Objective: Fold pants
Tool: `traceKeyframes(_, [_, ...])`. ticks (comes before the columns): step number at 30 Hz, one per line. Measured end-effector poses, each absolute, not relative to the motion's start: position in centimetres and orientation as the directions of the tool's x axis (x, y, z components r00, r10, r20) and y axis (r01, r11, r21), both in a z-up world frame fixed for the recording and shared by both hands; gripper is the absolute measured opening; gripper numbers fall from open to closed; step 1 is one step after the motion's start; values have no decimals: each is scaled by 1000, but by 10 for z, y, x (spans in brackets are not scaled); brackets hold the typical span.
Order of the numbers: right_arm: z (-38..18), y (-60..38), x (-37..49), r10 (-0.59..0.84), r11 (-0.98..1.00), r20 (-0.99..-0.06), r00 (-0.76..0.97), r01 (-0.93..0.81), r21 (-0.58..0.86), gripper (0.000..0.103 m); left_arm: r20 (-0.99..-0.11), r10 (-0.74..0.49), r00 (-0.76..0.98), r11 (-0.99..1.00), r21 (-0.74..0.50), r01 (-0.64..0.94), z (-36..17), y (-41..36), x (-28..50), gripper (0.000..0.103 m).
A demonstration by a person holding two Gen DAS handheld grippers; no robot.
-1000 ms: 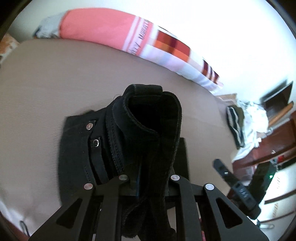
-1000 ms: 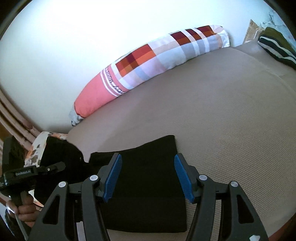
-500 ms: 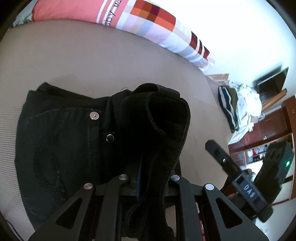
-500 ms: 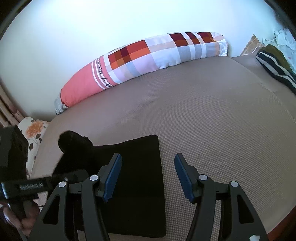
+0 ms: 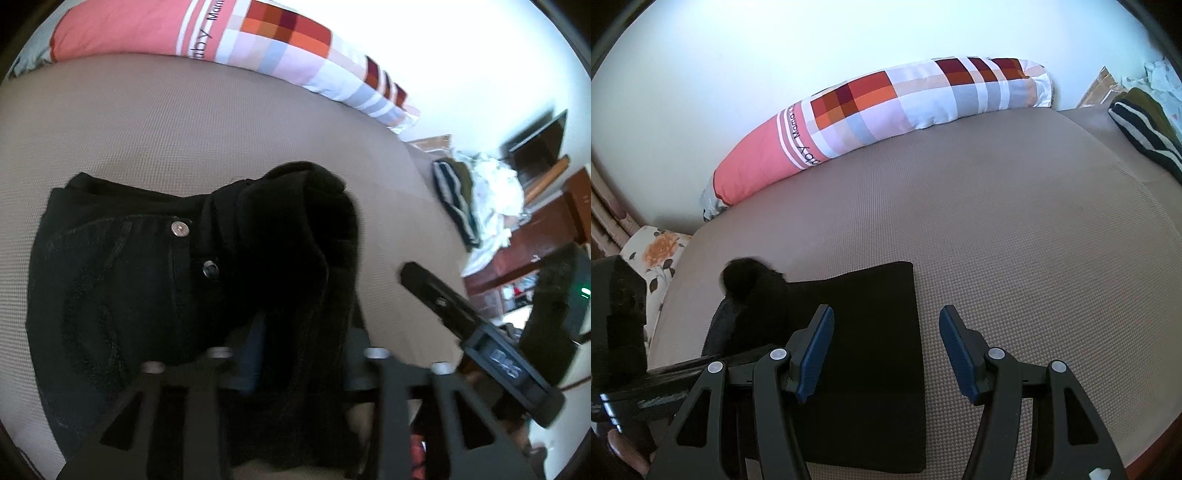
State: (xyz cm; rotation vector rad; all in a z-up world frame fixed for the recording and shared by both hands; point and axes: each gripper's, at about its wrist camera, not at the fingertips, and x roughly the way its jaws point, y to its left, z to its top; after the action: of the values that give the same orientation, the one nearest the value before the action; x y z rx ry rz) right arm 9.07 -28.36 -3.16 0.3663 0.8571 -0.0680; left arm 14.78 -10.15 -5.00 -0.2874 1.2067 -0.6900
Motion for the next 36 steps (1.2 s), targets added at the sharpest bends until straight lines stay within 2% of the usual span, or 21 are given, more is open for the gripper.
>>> traceKeyframes(2, [-32,-283,91,86,937,-753,652,205,284,58,-734,-651,193,746,-572,340,-44,-98,144,63])
traceKeyframes(6, [-35,-284,92,96,936,-758,645,201,289,58,-723,-643,253,755,-541,372,-28,-84,136,63])
traceKeyframes(9, [-38,-285,93,122,930,-757,642,193,314,58,-741,-582,336,807,-474,353,-19,-62,134,63])
traceKeyframes(12, [-43,-286,94,190,913,-753,630,169,372,58,-770,-477,423,876,-376,303,-18,-34,134,63])
traceKeyframes(16, [-59,-287,103,353,847,-743,569,142,512,58,-793,-389,468,920,-313,236,-27,4,137,64])
traceKeyframes(24, [-89,-293,129,490,782,-735,469,138,608,57,-827,-340,448,940,-319,124,-58,50,136,64])
traceKeyframes(30, [-106,-296,140,546,762,-721,427,105,639,47,-843,-346,412,936,-342,86,-74,57,136,64])
traceKeyframes(36, [-117,-292,157,617,720,-660,429,30,693,33,-855,-341,390,938,-337,82,-84,52,138,64])
